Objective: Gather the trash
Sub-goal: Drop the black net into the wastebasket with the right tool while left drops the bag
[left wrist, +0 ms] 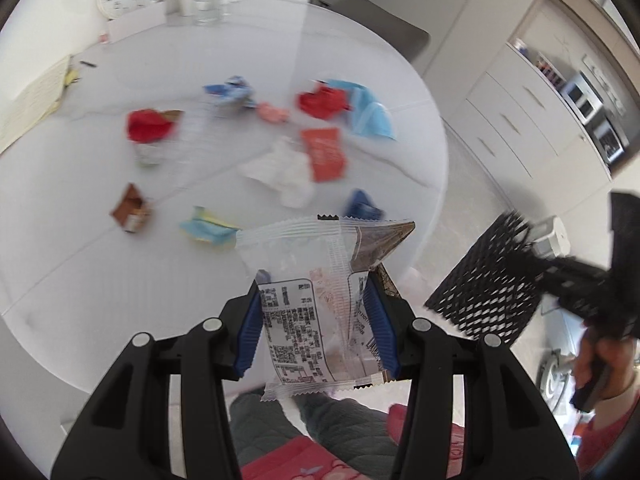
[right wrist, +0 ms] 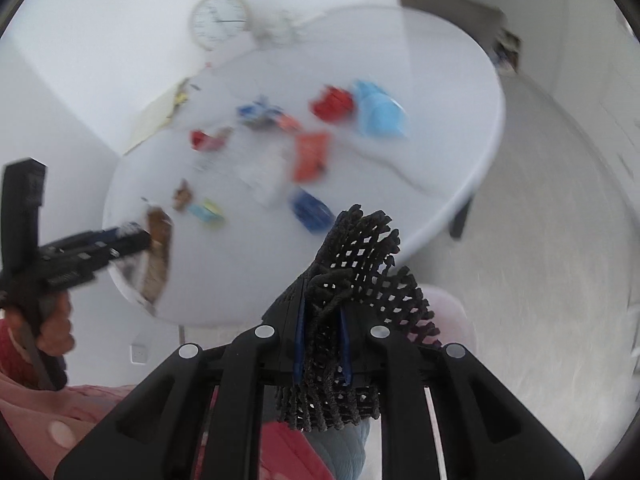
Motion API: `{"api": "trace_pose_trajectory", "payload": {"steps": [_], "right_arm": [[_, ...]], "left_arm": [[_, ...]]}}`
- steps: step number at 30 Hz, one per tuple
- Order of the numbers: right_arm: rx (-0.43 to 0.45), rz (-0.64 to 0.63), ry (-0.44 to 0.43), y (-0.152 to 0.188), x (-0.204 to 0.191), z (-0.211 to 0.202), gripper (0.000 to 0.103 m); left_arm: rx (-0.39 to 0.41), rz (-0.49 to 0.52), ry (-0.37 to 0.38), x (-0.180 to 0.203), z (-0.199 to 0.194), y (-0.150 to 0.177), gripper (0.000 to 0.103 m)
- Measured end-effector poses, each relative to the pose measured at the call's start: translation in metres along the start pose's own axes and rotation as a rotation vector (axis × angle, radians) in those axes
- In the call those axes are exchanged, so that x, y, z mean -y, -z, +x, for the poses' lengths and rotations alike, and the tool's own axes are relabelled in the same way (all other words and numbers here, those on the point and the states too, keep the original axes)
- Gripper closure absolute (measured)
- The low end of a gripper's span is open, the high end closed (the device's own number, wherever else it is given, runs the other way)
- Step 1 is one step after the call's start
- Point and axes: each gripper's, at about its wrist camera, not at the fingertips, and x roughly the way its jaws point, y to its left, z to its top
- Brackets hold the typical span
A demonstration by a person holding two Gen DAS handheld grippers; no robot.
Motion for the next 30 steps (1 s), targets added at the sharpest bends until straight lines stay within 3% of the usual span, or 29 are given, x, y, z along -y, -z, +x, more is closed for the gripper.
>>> {"api": "trace_pose_trajectory", "payload": {"steps": [6, 11, 13, 19, 30], "right_arm": [[-0.08, 0.048, 0.011, 0.034, 0.058, 0.041, 0.081], [-0.158, 0.048, 0.047, 0.056, 0.087, 0.07, 0.053], [-0.171, 0.042, 0.081, 0.06, 0.091, 0.076, 0.05], [-0.136, 0.063, 0.083, 0.065, 0.102, 0.061, 0.04], [-0.08, 0.083, 0.119, 0.06, 0.111, 0.034, 0.033]], "left_arm": [[-0.008, 0.045, -0.009, 0.047, 0.005, 0.005, 0.056], [-0.011, 0.065, -0.043, 0.066, 0.008, 0.008, 0.056], [-0.011, 0.069, -0.053, 0.071, 0.007, 0.01, 0.056], [-0.016, 0.081, -0.066, 0.082, 0.011, 0.01, 0.056], [-0.055, 0.115, -0.033, 0.1, 0.03, 0.007, 0.056]]}}
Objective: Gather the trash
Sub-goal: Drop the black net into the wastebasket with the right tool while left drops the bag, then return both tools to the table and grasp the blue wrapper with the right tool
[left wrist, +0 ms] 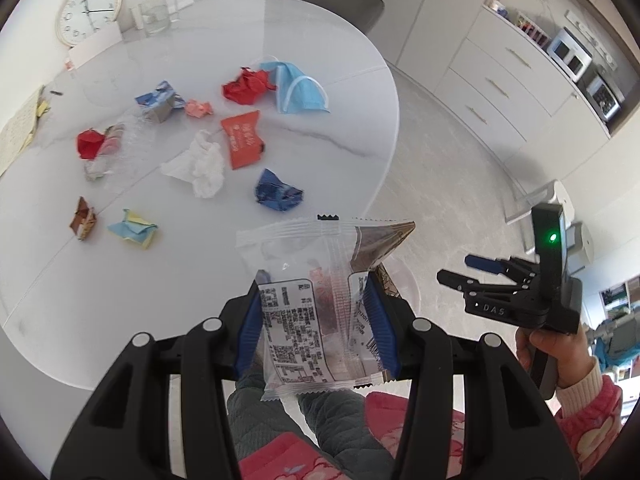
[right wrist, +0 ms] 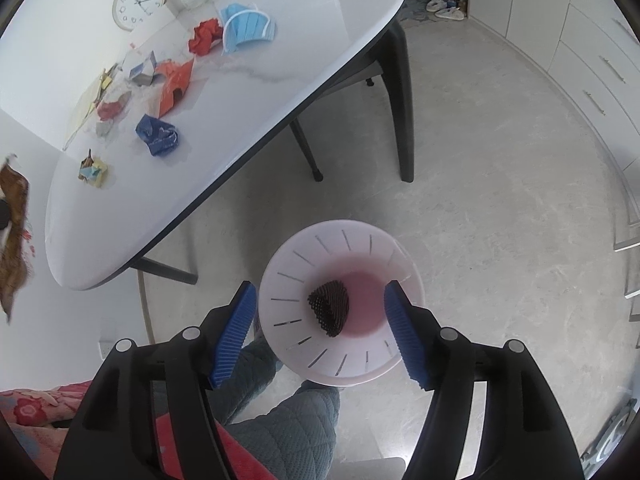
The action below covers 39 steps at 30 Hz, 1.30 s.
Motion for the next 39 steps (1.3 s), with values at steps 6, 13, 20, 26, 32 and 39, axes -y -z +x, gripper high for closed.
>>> {"api": "trace_pose_trajectory", "payload": {"steps": [6, 13, 20, 26, 32, 39], "right_arm": [[0.056, -0.002, 0.053, -0.006, 0.003, -0.03, 0.023], [0.121, 0.02, 0.087, -0.007, 0.01, -0.062, 0.019], [0.125, 0.045, 0.103, -0.005, 0.017, -0.066, 0.019], [0.134, 0.04, 0.107, -0.009, 0.012, -0.069, 0.018], [0.174, 0.015, 0.11, -0.02, -0.003, -0.079, 0.011], [0.214, -0.053, 0.083, -0.045, -0.043, -0.086, 0.007]], "left_arm": [[-0.047, 0.1, 0.051, 0.029, 0.021, -0.002, 0.056], [-0.109, 0.167, 0.076, 0.058, 0.046, -0.001, 0.035], [-0.073, 0.097, 0.088, 0.049, 0.035, -0.005, 0.018], [0.02, 0.064, 0.064, 0.036, 0.006, -0.01, 0.017], [0.079, 0.018, -0.003, 0.007, -0.02, -0.012, 0.017], [0.111, -0.106, -0.074, -0.054, -0.04, -0.006, 0.017]]}}
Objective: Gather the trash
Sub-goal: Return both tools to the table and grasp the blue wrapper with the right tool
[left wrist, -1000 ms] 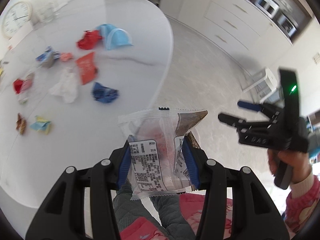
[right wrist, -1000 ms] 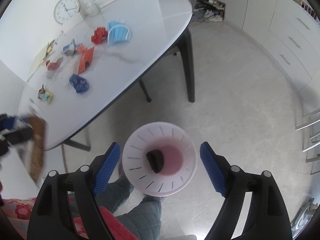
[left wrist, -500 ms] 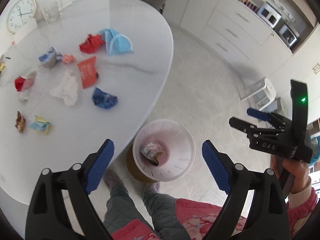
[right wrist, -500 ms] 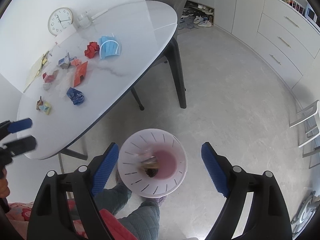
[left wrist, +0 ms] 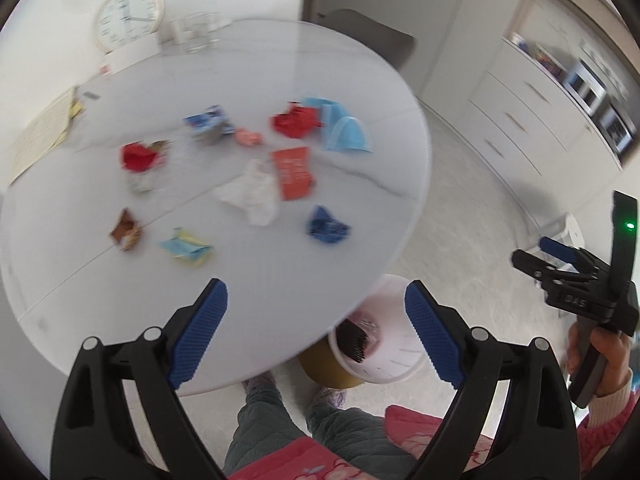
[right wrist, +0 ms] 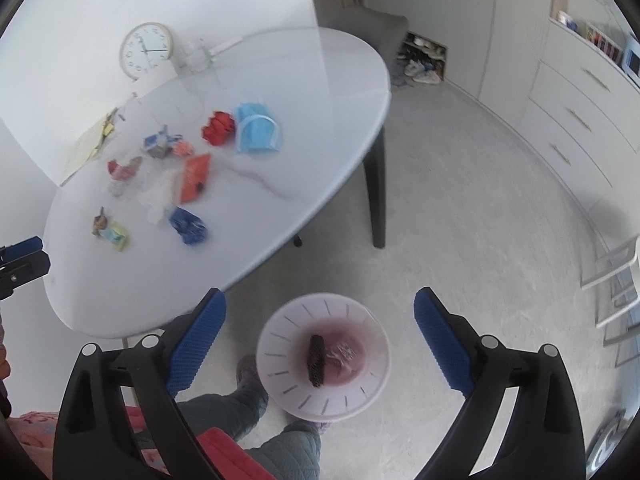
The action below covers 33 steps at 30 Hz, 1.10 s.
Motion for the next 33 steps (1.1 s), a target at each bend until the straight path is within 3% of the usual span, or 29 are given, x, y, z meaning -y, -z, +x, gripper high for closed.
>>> {"api": "trace_pose_trajectory", "payload": {"steps": [11, 18, 24, 33], "right_arm": [[-0.017, -0.139, -0.056, -0.036, -0.084, 0.031, 0.007], [-0.057, -0.191, -0.096, -0.046, -0.123, 0.066, 0.007], [-0.117, -0.284, -0.102, -0.049, -0.149, 0.12, 0.007], [-0.194, -0.306, -0.093, -0.051, -0.168, 0.175, 0.025]], "left_arm": [[-0.006, -0.165, -0.087, -0.096, 0.002, 0.004, 0.017], [-0.053, -0.175, -0.088, -0.122, 0.027, 0.0, 0.017], [-0.088, -0.205, -0.074, -0.144, 0.05, -0.003, 0.017], [-0.146, -0.216, -0.063, -0.157, 0.092, -0.012, 0.017]]}}
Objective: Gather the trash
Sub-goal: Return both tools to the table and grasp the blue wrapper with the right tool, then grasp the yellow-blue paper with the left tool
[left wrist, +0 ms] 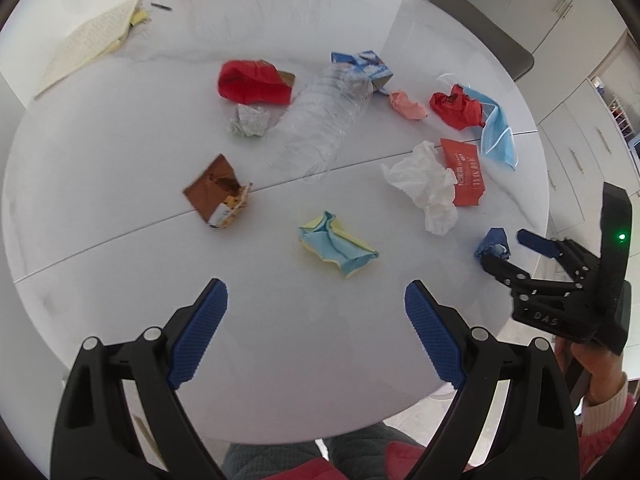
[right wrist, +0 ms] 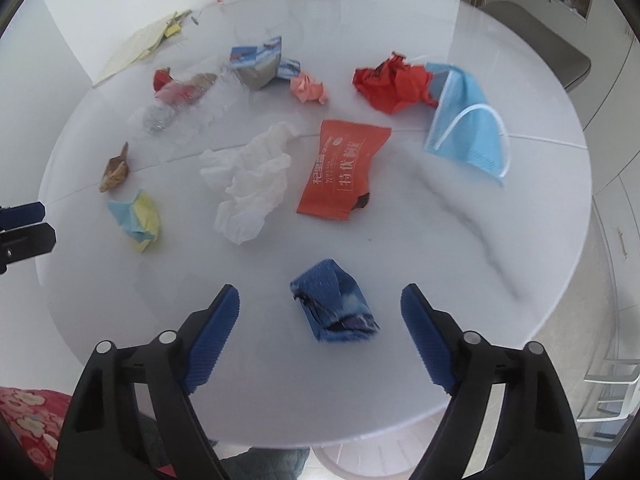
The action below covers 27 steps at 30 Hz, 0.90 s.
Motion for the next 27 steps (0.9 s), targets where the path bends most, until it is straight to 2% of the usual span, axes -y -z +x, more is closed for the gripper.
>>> {"api": "trace_pose_trajectory", "payload": {"steps": [6, 8, 12, 18, 21, 22, 24, 27], "right_arm": [[-0.055, 0.01, 0.001, 0.002, 0.004, 0.01, 0.051], [-0.065, 0.017, -0.009, 0.004, 0.007, 0.011, 0.067], [-0.06, 0.061, -0.054, 0.008, 0.018, 0.008, 0.068], [-0.055, 0.089, -0.074, 0.01, 0.028, 0.002, 0.069], [-0.039, 0.104, -0.082, 0.009, 0.033, -0.006, 0.069], [-0.034, 0.108, -0.086, 0.01, 0.036, -0.01, 0.069], [-0.022, 0.117, -0.093, 0.01, 0.039, -0.015, 0.069], [-0.009, 0.123, -0.092, 0.01, 0.042, -0.022, 0.069]], "left_arm": [[-0.04, 0.0, 0.008, 0.007, 0.023, -0.009, 0.017], [-0.051, -0.01, 0.002, 0.009, 0.031, -0.012, 0.017], [-0.054, -0.021, -0.047, 0.013, 0.045, -0.015, 0.017], [-0.084, -0.033, -0.073, 0.018, 0.069, -0.021, 0.019], [-0.11, -0.043, -0.074, 0.018, 0.08, -0.023, 0.031], [-0.121, -0.055, -0.068, 0.017, 0.083, -0.023, 0.038], [-0.109, -0.062, -0.081, 0.017, 0.083, -0.024, 0.043], [-0.101, -0.053, -0.097, 0.017, 0.083, -0.027, 0.059]]}}
